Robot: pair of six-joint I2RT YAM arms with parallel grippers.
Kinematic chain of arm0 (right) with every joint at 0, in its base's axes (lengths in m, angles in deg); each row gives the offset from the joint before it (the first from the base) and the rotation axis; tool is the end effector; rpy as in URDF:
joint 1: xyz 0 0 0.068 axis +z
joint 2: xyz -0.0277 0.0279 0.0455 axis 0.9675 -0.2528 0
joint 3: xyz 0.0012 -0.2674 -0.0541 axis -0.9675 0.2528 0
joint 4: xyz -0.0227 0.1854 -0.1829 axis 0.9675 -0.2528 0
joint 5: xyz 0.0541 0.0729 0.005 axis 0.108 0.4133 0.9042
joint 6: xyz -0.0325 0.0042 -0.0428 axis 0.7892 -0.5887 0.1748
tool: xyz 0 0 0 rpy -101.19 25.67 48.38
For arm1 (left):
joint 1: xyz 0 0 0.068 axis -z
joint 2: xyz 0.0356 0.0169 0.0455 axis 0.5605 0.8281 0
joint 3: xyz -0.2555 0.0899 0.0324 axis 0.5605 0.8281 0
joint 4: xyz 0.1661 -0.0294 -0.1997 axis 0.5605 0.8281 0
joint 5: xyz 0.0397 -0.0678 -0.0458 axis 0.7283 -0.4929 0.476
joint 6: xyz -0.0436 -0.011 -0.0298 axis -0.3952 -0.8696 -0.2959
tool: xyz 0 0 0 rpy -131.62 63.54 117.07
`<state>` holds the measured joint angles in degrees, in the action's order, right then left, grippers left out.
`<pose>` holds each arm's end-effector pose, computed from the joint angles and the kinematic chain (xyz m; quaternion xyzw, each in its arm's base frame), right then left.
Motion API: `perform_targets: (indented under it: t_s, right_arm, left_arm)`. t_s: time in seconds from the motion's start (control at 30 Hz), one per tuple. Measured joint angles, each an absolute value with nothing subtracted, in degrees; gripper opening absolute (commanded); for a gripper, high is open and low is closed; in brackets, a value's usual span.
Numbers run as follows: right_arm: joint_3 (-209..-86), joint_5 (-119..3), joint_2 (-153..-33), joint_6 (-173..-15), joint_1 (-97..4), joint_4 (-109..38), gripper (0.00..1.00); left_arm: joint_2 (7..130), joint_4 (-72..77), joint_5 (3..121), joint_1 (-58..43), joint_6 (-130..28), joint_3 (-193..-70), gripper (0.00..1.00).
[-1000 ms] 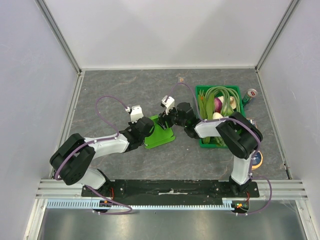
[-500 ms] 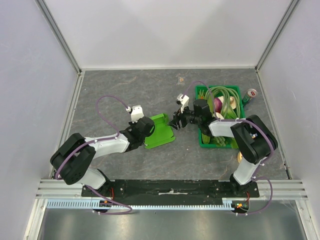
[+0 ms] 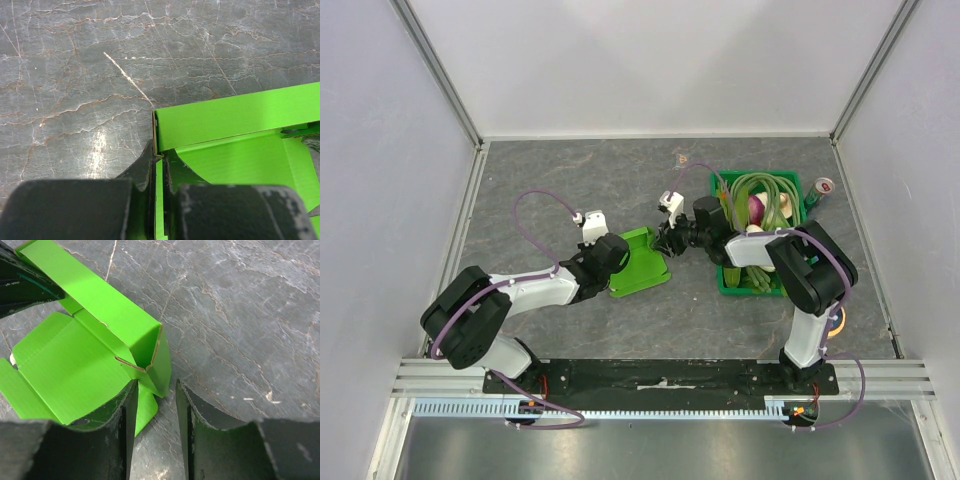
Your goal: Fold the paper box
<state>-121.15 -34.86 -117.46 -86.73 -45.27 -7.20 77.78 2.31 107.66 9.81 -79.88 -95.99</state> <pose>0.3090 0.2003 0.1461 -0.3499 0.7643 0.3476 0.4155 0.2142 -0.1761 0.1616 -0.0922 0.8809 -0.0192 0.4638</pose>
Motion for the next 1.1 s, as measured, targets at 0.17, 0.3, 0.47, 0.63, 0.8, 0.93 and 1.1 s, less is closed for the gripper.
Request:
perform_targets:
  t_s: [0.17, 0.3, 0.47, 0.63, 0.8, 0.93, 1.1]
  right_arm:
    - [-123.1, -35.4, -118.9, -85.7, -43.6, -7.2, 0.3]
    - [-123.7, -37.0, -119.4, -85.2, -43.1, -7.2, 0.19]
    - [-123.7, -41.9, -119.5, -85.3, -41.8, -5.9, 0.19]
    - [-123.6, -47.8, -119.6, -86.2, -39.7, -3.9, 0.21]
    - [-123.6, -52.0, -120.1, -87.1, -38.4, -2.3, 0.26]
    - [-123.6, -53.0, -120.7, -88.3, -38.1, -1.0, 0.24]
    - [-123.6, -53.2, -121.0, -89.7, -38.1, 0.5, 0.27]
  left_arm:
    - [77.8, 2.4, 107.7, 9.8, -79.9, -96.0, 0.02]
    - [77.8, 2.5, 107.7, 9.8, -79.9, -96.1, 0.02]
    - [78.0, 2.5, 107.6, 9.8, -79.9, -96.3, 0.02]
    - [78.0, 2.5, 107.7, 9.8, -79.9, -96.3, 0.02]
    - [78.0, 2.5, 107.7, 9.8, -79.9, -96.3, 0.02]
    - [78.0, 2.5, 107.7, 9.8, -79.9, -96.3, 0.02]
    - [78.0, 2.5, 107.7, 9.8, -79.9, -96.3, 0.02]
